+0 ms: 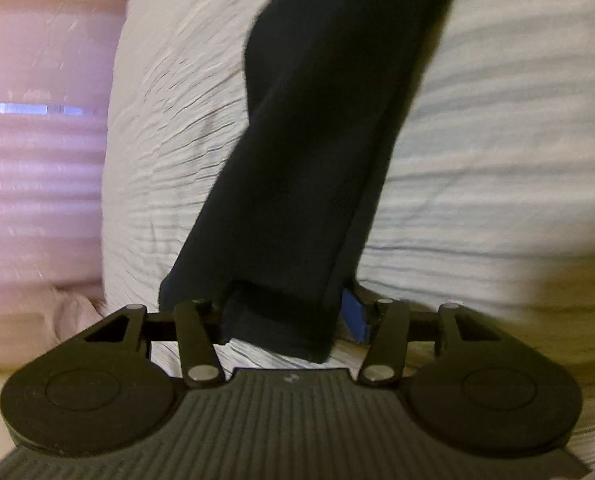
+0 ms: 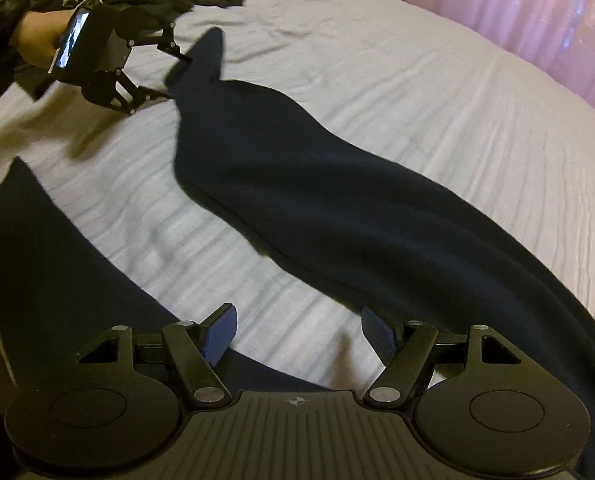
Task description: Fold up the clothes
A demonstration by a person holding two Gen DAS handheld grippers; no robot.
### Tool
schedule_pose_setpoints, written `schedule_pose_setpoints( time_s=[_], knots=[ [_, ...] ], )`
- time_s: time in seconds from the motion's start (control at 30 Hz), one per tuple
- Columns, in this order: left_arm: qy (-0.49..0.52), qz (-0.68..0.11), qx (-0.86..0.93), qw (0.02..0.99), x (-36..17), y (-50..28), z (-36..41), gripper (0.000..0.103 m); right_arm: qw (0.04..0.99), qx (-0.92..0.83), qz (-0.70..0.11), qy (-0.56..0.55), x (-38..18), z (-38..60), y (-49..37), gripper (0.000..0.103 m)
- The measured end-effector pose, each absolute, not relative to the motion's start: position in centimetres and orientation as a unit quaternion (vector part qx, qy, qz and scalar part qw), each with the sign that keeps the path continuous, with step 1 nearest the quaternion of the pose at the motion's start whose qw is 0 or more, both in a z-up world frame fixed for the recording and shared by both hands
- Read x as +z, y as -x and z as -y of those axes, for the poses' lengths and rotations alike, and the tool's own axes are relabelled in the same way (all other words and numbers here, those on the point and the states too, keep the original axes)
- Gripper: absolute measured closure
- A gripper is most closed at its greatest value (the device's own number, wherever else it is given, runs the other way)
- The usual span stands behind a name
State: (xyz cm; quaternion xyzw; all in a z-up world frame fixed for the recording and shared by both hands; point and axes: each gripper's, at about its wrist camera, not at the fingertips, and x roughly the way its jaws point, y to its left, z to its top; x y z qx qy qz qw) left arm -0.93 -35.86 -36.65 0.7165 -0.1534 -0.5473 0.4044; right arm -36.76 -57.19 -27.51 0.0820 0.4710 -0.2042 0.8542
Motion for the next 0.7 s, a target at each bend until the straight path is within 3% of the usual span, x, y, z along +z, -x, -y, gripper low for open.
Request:
schedule_pose_setpoints(
  time_s=[0.03,0.07,0.2,0.47,0.7],
  knots=[
    [-0.721,0.153,-0.545,0.401,-36.5,0.8,35.8,0.094,0.852,-0.213,-0.470,-0.087,-27.5,57.4,37.0,0.031],
    [-0.723,0.148,-0.543,0.400,-36.0,0.6,35.7,0.098,0.850,-0.219,-0.470,-0.091,-27.5,57.5,37.1,0.031],
    [-0.728,0.110,-0.548,0.397,-34.4,1.2,32.3,0.099,0.848,-0.231,-0.467,-0.100,-26.8,57.6,37.7,0.031],
    [-0.733,0.030,-0.557,0.388,-31.1,2.7,25.1,0.098,0.833,-0.238,-0.483,-0.127,-26.5,56.8,39.1,0.031],
    [-0.731,-0.041,-0.548,0.404,-30.1,2.2,24.1,0.084,0.811,-0.295,-0.466,-0.196,-23.8,58.6,44.6,0.031]
  ],
)
